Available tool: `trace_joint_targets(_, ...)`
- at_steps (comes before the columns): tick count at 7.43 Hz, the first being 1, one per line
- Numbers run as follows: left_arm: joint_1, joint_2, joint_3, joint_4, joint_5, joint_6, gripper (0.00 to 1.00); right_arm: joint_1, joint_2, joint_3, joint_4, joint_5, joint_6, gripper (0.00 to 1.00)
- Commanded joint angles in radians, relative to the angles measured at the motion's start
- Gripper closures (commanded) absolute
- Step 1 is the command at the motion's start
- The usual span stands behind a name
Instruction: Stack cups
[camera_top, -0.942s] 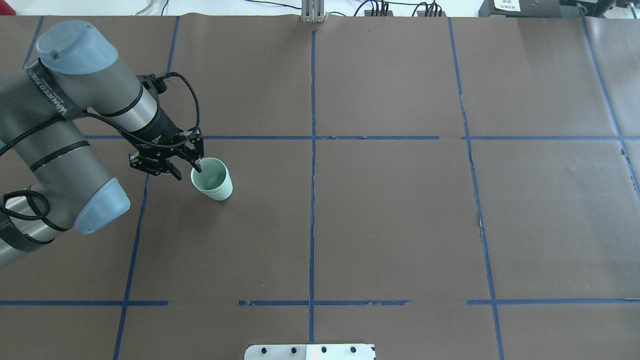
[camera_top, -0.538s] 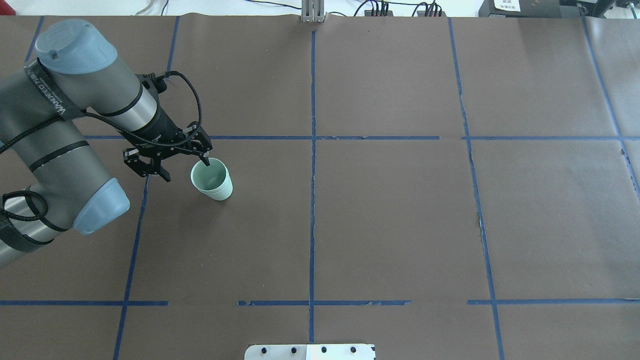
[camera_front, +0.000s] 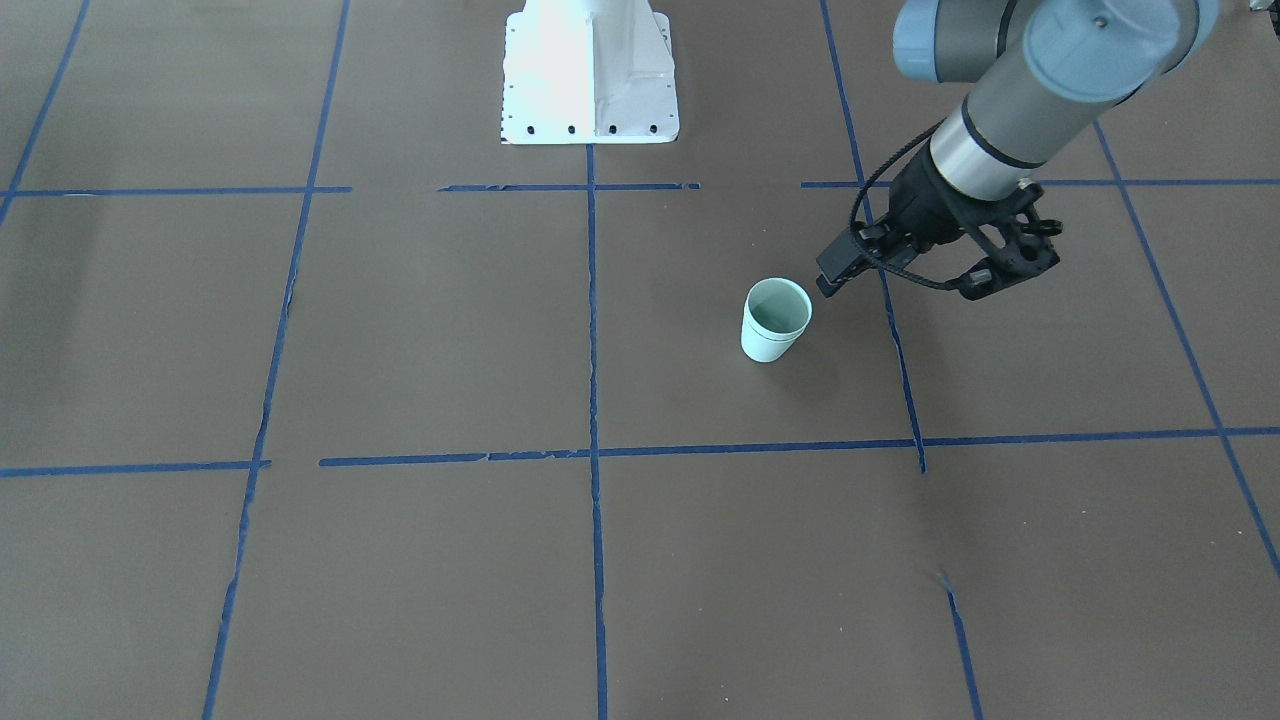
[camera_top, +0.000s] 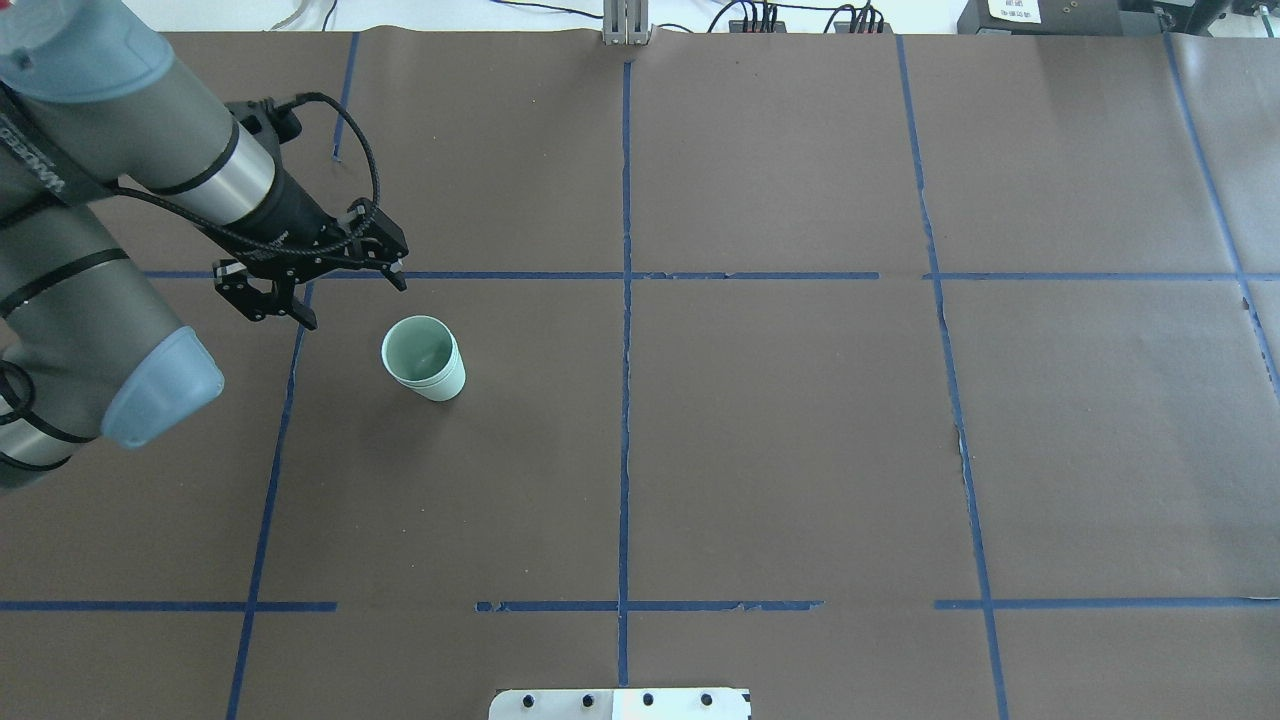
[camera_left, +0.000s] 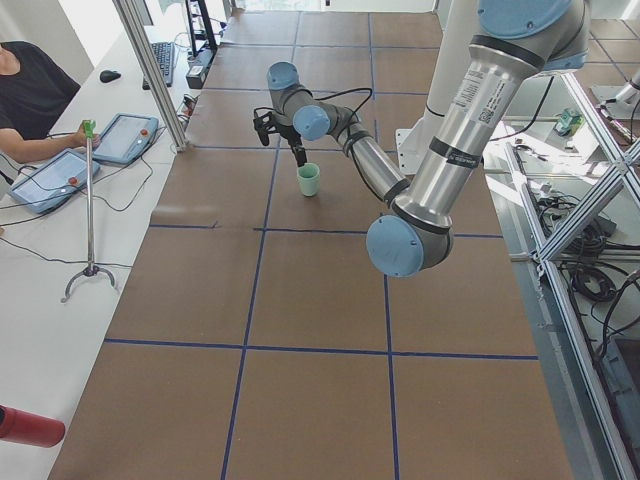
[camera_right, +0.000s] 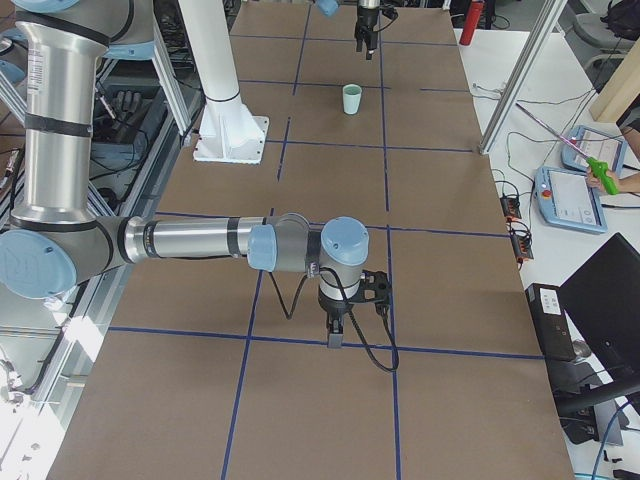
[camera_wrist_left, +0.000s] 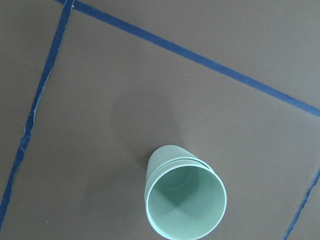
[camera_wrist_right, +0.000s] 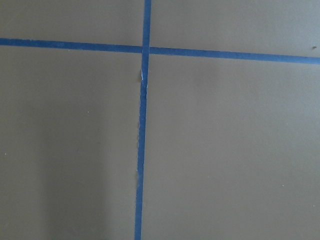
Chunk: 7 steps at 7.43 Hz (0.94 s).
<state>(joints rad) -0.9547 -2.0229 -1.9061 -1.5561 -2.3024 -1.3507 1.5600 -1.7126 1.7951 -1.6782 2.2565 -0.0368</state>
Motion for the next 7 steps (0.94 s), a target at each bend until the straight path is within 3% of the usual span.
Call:
trace_joint_targets(1, -0.122, 0.038, -0.025, 0.007, 0.000, 0.124, 0.00, -0.001, 0.001, 0.000, 0.000, 0.000, 0.000, 0.00)
trace_joint_targets(4, -0.235, 0.142, -0.022, 0.016, 0.000, 0.471, 0.00, -0.001, 0.001, 0.000, 0.000, 0.000, 0.000, 0.00)
trace_joint_targets(7, -0.383, 0.342, -0.021, 0.021, -0.006, 0.759, 0.00, -0.001, -0.001, 0.000, 0.000, 0.000, 0.000, 0.00)
